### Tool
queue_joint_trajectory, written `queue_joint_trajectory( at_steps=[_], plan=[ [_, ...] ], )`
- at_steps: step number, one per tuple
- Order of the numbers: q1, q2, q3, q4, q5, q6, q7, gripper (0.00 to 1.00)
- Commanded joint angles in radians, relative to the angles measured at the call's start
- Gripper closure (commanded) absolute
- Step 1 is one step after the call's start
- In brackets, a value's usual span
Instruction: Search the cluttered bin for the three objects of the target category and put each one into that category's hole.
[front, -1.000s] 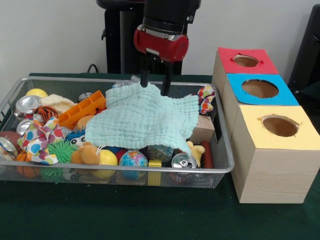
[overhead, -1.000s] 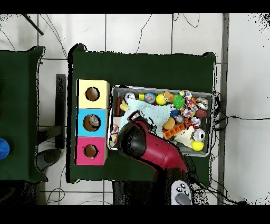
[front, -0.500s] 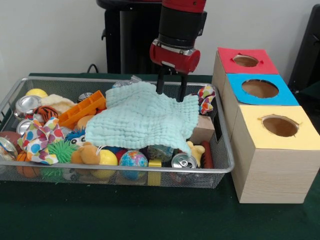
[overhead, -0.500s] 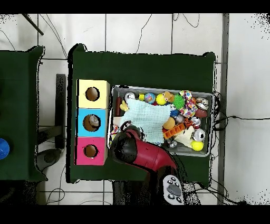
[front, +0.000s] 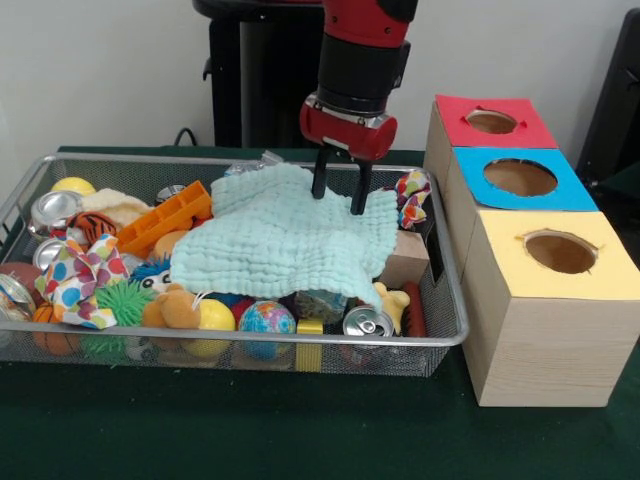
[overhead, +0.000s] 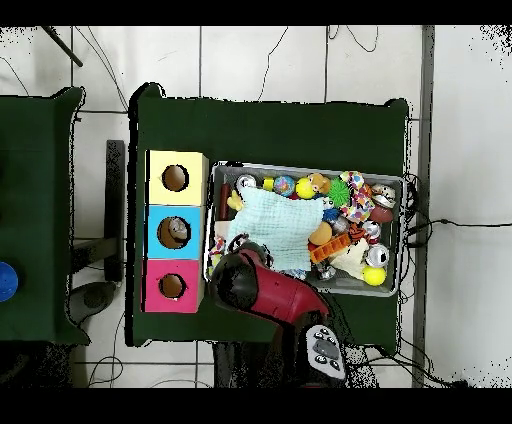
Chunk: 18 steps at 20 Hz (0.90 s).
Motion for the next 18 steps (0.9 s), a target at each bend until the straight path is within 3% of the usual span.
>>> queue_joint_trajectory(
  at_steps=[1, 10, 15, 16, 18],
  plan=[
    [-0.006, 0.074, 0.06, -0.024, -0.022, -0.096, 0.148, 0.0],
    [-0.001, 0.118, 0.049, -0.031, -0.016, -0.136, 0.154, 0.0],
    [0.038, 0.137, 0.012, -0.033, -0.007, -0.167, 0.157, 0.0],
    [0.047, 0.139, 0.006, -0.029, -0.001, -0.171, 0.16, 1.0],
    [0.064, 0.138, -0.011, -0.034, 0.009, -0.15, 0.155, 1.0]
  ],
)
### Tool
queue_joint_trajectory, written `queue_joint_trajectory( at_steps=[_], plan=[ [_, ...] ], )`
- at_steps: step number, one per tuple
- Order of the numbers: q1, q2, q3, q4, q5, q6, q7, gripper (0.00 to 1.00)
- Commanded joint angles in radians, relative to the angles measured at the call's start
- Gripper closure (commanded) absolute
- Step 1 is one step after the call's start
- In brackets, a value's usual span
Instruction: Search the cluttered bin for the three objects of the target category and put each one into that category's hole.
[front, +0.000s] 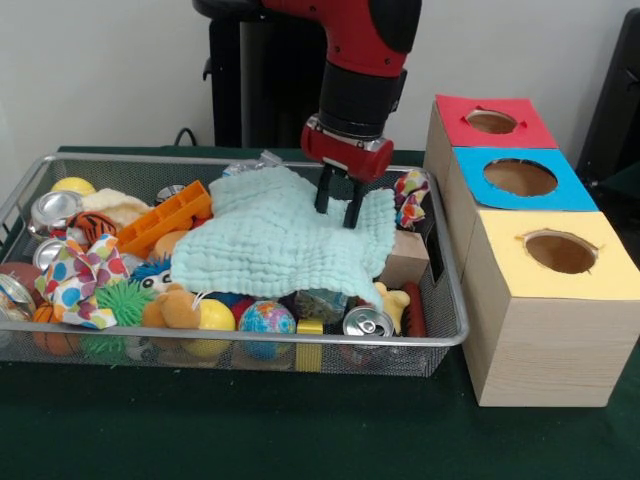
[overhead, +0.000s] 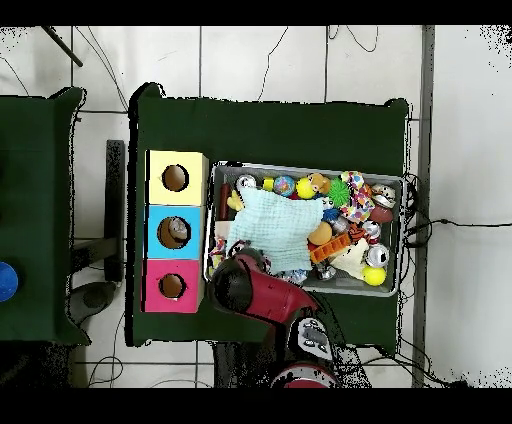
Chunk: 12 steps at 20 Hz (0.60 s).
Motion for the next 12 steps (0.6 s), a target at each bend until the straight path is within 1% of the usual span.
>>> queue_joint_trajectory(
  at_steps=[1, 5, 8, 12],
  plan=[
    [0.041, 0.043, 0.003, -0.033, 0.011, -0.047, 0.152, 1.0],
    [0.032, 0.027, 0.013, -0.032, 0.014, 0.0, 0.146, 1.0],
    [0.032, 0.02, 0.013, -0.027, 0.023, 0.006, 0.155, 1.0],
    [0.018, -0.036, 0.013, -0.014, 0.026, 0.061, 0.149, 1.0]
  ],
)
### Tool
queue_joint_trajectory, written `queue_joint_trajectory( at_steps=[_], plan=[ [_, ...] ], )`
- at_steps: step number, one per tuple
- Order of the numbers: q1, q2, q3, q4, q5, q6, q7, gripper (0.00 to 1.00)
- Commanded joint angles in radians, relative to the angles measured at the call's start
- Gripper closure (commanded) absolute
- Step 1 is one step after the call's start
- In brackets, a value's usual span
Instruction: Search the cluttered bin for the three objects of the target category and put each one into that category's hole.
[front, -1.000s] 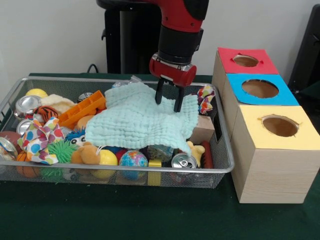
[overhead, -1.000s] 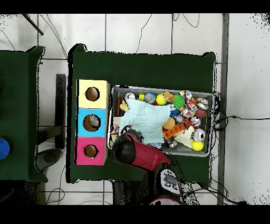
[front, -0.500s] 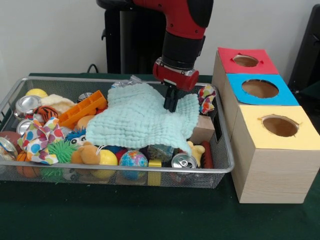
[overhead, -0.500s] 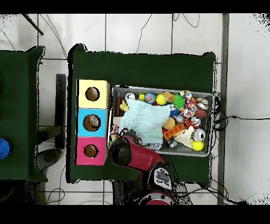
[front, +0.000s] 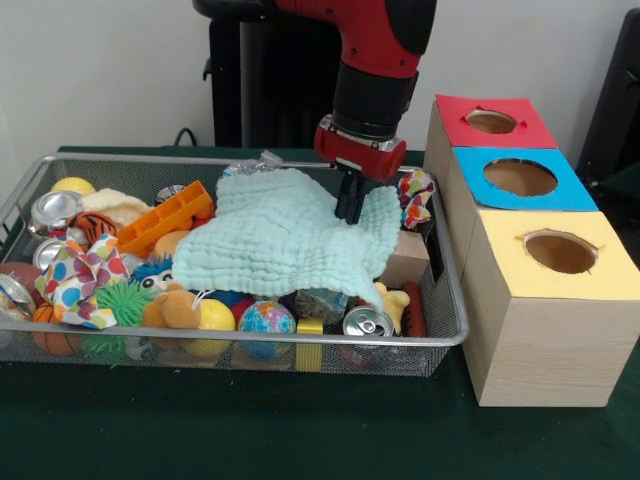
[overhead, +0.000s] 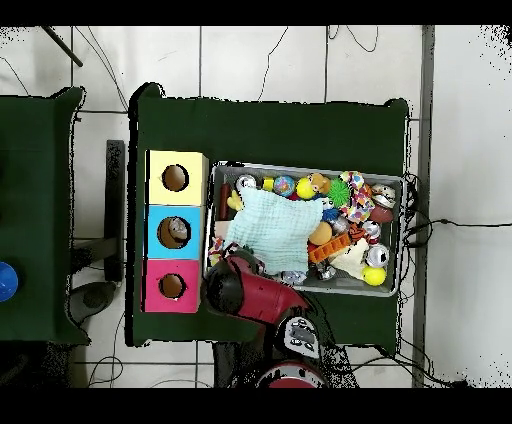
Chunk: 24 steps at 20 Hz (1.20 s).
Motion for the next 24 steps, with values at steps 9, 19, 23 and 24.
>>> queue_joint_trajectory(
  at_steps=[9, 19, 23, 24],
  plan=[
    [-0.011, -0.138, -0.012, -0.008, 0.014, 0.164, 0.113, 1.0],
    [-0.048, -0.291, -0.076, -0.06, -0.071, 0.368, 0.002, 1.0],
    [-0.086, -0.301, -0.068, -0.079, -0.112, 0.384, -0.026, 1.0],
    [-0.103, -0.301, -0.061, -0.079, -0.125, 0.383, -0.036, 1.0]
  ],
)
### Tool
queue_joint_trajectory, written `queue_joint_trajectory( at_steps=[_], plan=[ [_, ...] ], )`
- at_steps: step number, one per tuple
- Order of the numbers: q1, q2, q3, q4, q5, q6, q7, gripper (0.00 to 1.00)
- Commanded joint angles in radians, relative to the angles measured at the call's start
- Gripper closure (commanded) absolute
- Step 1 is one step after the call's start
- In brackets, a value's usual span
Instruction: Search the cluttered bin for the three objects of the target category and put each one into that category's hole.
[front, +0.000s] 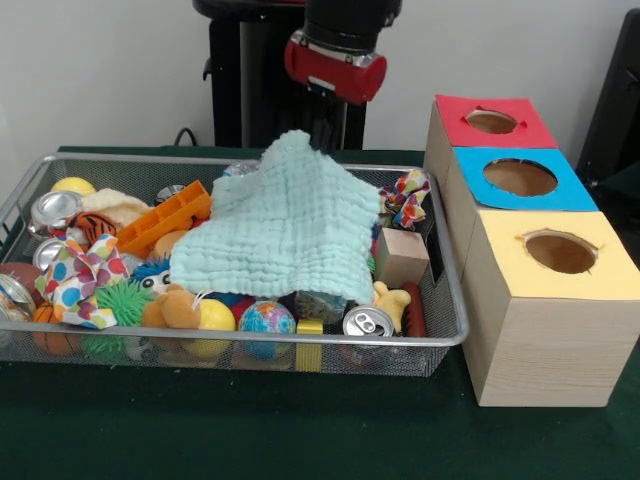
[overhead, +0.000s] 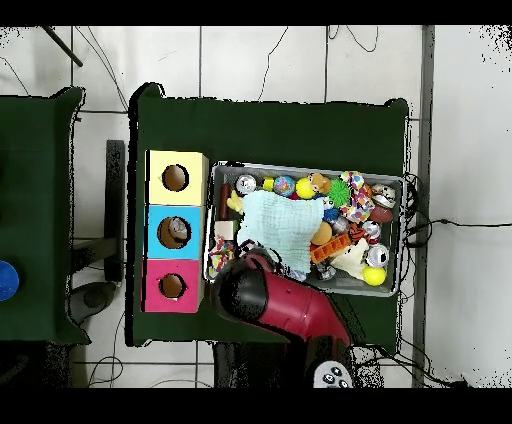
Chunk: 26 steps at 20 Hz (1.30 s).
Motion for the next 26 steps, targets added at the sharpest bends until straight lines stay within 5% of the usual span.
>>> queue_joint_trajectory(
  at_steps=[1, 13, 26],
  plan=[
    [-0.091, -0.046, 0.017, -0.08, -0.101, 0.088, -0.048, 1.0],
    [-0.336, -0.108, 0.114, -0.073, -0.289, 0.169, -0.191, 1.0],
    [-0.444, -0.239, 0.124, -0.082, -0.444, 0.282, -0.227, 1.0]
  ],
)
